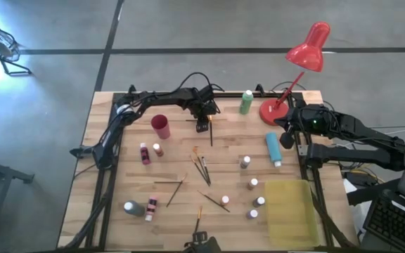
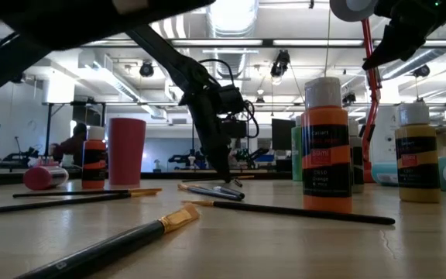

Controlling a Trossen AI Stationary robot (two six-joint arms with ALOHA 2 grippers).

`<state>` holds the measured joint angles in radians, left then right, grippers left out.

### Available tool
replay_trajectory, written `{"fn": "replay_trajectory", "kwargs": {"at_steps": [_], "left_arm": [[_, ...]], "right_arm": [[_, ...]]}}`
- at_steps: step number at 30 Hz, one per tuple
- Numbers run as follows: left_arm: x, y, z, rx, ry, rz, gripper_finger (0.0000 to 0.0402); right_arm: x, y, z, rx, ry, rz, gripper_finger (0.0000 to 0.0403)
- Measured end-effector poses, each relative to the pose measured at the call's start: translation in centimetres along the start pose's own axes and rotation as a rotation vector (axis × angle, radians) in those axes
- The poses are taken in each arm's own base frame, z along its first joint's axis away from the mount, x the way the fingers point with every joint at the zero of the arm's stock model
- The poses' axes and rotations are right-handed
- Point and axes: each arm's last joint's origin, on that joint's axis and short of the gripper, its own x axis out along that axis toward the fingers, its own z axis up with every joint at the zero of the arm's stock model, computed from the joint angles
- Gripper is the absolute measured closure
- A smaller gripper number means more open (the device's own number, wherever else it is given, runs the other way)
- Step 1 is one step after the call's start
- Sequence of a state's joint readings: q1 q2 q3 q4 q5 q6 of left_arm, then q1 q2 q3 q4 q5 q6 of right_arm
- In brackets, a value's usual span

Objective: Pick & Place Paint Supplies
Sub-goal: Put the black paint brush into the pink cup

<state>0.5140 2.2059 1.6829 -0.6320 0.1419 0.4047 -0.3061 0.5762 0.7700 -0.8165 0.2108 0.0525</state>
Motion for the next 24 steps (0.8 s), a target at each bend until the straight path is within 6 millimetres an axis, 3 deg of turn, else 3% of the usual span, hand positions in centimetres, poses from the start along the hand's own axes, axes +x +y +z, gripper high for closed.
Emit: {"fn": "replay_trajectory", "kwargs": {"at_steps": [6,17,24], "left_arm": [[0.00,0.06,0.00,-0.005,-0.003,0.001,0.0269],[-0.02,0.07,0.02,-0.015,-0.004,0.003,0.0386],[-0.06,0.08,0.06,-0.015,-0.005,0.004,0.0388]], "right_arm": [[0.00,0.00,0.00,0.000,0.000,0.000,0.0394],[0.00,0.00,0.00,0.000,0.000,0.000,0.0394],[0.00,0.00,0.00,0.000,0.000,0.000,0.0394]]}}
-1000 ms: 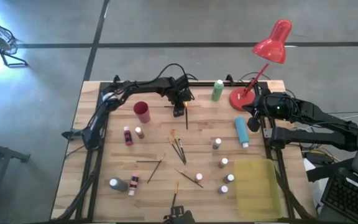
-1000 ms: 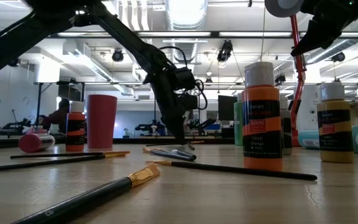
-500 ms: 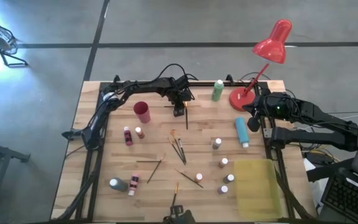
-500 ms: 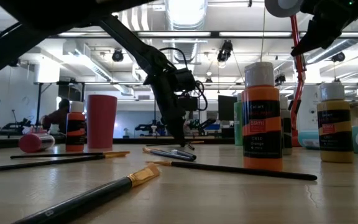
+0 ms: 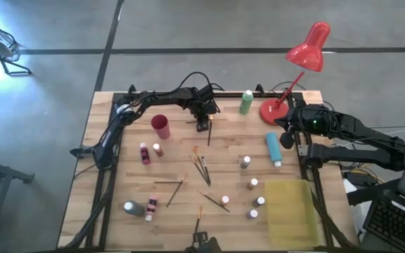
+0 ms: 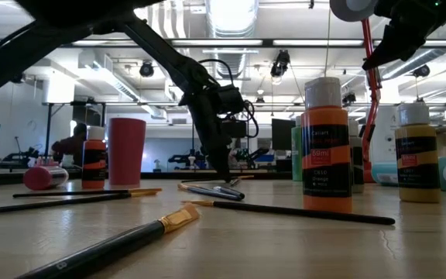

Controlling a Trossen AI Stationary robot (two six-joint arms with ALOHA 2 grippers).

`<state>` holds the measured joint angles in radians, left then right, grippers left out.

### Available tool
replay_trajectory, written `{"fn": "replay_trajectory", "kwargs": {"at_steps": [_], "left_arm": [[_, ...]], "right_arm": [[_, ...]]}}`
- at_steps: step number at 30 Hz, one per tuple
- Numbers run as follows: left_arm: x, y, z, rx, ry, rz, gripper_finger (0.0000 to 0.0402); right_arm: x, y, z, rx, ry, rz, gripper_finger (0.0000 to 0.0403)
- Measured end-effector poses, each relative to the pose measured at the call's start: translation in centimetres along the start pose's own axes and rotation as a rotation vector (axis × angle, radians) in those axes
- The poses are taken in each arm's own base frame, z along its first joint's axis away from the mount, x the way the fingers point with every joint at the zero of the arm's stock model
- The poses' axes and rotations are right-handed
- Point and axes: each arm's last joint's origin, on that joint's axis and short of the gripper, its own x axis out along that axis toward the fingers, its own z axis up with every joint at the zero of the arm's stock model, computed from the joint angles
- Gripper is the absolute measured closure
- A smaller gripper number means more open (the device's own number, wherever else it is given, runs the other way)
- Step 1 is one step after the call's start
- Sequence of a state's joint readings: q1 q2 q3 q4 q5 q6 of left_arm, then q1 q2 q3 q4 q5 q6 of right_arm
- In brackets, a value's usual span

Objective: Pick & Place Paint Supplies
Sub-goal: Put the black paint brush into the pink cup

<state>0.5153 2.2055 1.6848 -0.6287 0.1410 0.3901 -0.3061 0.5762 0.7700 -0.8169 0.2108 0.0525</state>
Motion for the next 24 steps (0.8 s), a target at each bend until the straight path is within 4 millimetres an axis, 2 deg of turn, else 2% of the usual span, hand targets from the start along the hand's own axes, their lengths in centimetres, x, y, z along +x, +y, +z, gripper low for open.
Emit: {"fn": "replay_trajectory", "kwargs": {"at_steps": [5,9,14,19,24], "left_arm": [[-0.8,0.1,0.4,0.001,-0.002,0.018,0.0391],[-3.2,0.1,1.4,-0.003,-0.039,0.037,0.0391],[-7.7,-0.1,2.3,-0.003,-0.132,0.085,0.0391],[-13.6,-0.7,3.1,-0.018,-0.279,0.137,0.0391],[-19.4,-1.6,3.0,-0.017,-0.442,0.193,0.0391]], "right_arm": [[0.0,0.0,0.0,0.000,0.000,0.000,0.0394],[0.0,0.0,0.0,-0.004,0.001,0.000,0.0394],[0.0,0.0,0.0,-0.003,0.001,0.002,0.0394],[0.0,0.0,0.0,-0.003,0.000,0.002,0.0394],[0.0,0.0,0.0,-0.002,0.000,0.002,0.0394]]}}
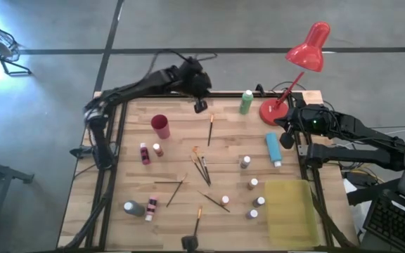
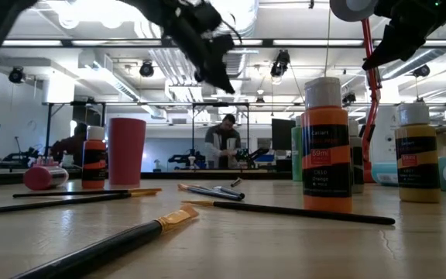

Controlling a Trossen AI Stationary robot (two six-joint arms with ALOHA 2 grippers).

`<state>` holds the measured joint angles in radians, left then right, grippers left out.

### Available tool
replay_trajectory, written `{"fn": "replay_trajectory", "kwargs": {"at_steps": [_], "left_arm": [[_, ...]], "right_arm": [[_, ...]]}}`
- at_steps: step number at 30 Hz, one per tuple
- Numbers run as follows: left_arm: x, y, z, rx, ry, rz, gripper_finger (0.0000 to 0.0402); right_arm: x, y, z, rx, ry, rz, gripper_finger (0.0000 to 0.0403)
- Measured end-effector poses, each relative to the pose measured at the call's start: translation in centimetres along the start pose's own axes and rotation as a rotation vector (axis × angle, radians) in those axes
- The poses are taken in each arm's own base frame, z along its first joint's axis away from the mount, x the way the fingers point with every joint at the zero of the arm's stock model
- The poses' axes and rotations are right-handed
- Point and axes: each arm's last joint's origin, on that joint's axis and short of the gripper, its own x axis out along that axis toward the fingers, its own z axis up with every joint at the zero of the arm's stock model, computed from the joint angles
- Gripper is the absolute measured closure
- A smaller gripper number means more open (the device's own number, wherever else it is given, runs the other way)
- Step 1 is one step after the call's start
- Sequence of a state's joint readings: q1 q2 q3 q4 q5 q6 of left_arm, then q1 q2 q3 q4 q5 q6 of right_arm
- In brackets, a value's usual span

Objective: Pick & Place Paint Supplies
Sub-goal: Put the black paint brush into the pink cup

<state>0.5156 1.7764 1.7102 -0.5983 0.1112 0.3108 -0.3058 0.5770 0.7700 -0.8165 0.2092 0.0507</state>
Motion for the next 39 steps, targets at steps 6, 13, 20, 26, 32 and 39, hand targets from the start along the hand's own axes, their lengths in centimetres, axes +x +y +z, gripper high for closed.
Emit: {"fn": "replay_trajectory", "kwargs": {"at_steps": [6,13,20,26,32,39], "left_arm": [[-6.7,-0.7,1.0,-0.001,-0.179,0.042,0.0391],[-12.7,-2.2,-1.1,-0.016,-0.341,0.078,0.0391],[-15.5,-3.8,-5.4,-0.055,-0.533,0.117,0.0391],[-15.9,-5.0,-9.0,-0.099,-0.652,0.135,0.0391],[-15.3,-5.9,-12.5,-0.143,-0.686,0.165,0.0391],[-13.9,-7.1,-17.2,-0.220,-0.752,0.183,0.0391]], "right_arm": [[0.0,0.0,0.0,-0.001,-0.001,0.000,0.0394],[0.0,0.0,0.0,0.001,-0.001,0.000,0.0394],[0.0,0.0,0.0,-0.001,-0.001,0.000,0.0394],[0.0,0.0,0.0,0.001,-0.001,0.000,0.0394],[0.0,0.0,0.0,0.000,-0.001,0.000,0.0394],[0.0,0.0,0.0,0.000,-0.001,0.000,0.0394]]}}
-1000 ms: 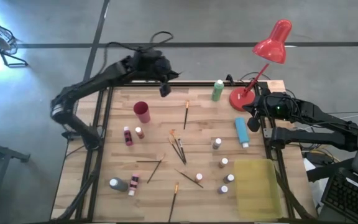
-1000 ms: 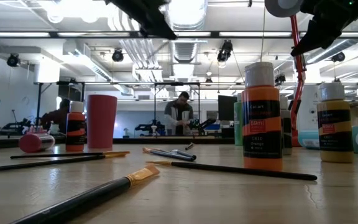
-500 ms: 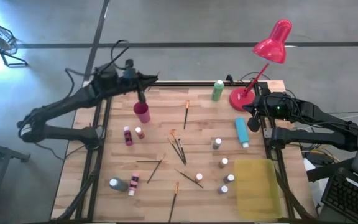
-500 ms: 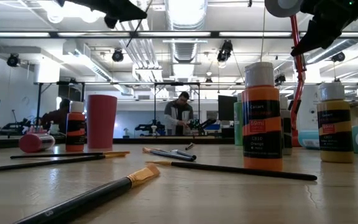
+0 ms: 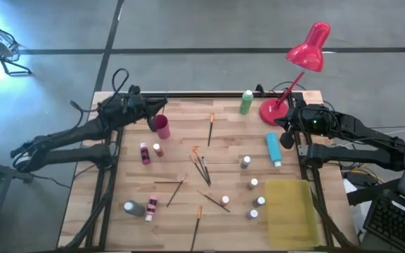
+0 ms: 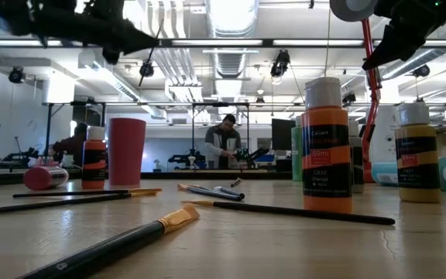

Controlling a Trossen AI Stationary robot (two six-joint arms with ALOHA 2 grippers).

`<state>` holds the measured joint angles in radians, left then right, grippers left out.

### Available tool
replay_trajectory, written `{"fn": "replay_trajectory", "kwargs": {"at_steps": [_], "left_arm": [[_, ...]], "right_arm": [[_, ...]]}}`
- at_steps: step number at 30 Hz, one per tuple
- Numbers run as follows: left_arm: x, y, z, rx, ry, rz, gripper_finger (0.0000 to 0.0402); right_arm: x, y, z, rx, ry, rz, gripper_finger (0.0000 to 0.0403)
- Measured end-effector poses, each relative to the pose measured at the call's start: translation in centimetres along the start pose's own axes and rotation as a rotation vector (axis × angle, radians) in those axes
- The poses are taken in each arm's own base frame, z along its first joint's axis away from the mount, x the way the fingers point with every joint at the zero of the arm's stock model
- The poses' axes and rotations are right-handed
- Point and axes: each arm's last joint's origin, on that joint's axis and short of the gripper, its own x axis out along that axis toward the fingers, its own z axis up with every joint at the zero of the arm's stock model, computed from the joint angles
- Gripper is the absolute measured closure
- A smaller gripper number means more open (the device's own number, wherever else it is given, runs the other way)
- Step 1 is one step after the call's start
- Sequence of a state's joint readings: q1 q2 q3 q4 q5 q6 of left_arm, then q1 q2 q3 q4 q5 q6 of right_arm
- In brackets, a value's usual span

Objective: Pick & Place Paint Supplies
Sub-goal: Put the black paint brush into the pink cup

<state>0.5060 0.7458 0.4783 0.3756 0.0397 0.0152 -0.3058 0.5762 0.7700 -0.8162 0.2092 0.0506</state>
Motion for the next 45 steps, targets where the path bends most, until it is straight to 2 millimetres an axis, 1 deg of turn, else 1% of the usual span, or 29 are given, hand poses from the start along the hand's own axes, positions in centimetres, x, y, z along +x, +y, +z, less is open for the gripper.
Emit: {"fn": "replay_trajectory", "kwargs": {"at_steps": [7,11,15,23,35,45], "left_arm": [[-2.0,-0.1,-4.9,-0.048,-0.053,0.021,0.0391],[-2.8,0.0,-7.0,-0.051,-0.075,0.088,0.0391],[-3.4,0.1,-8.6,-0.051,-0.043,0.129,0.0391],[-3.6,0.3,-10.0,-0.033,0.004,0.216,0.0391],[-2.6,0.5,-11.8,-0.079,0.140,0.250,0.0391],[-2.3,0.4,-12.6,-0.106,0.175,0.252,0.0391]], "right_arm": [[0.0,0.0,0.0,-0.001,0.000,0.000,0.0394],[0.0,0.0,0.0,0.000,0.000,0.000,0.0394],[0.0,0.0,0.0,0.001,0.000,0.000,0.0394],[0.0,0.0,0.0,0.001,0.000,0.000,0.0394],[0.0,0.0,0.0,0.000,0.000,0.000,0.0394],[0.0,0.0,0.0,0.001,0.000,0.000,0.0394]]}}
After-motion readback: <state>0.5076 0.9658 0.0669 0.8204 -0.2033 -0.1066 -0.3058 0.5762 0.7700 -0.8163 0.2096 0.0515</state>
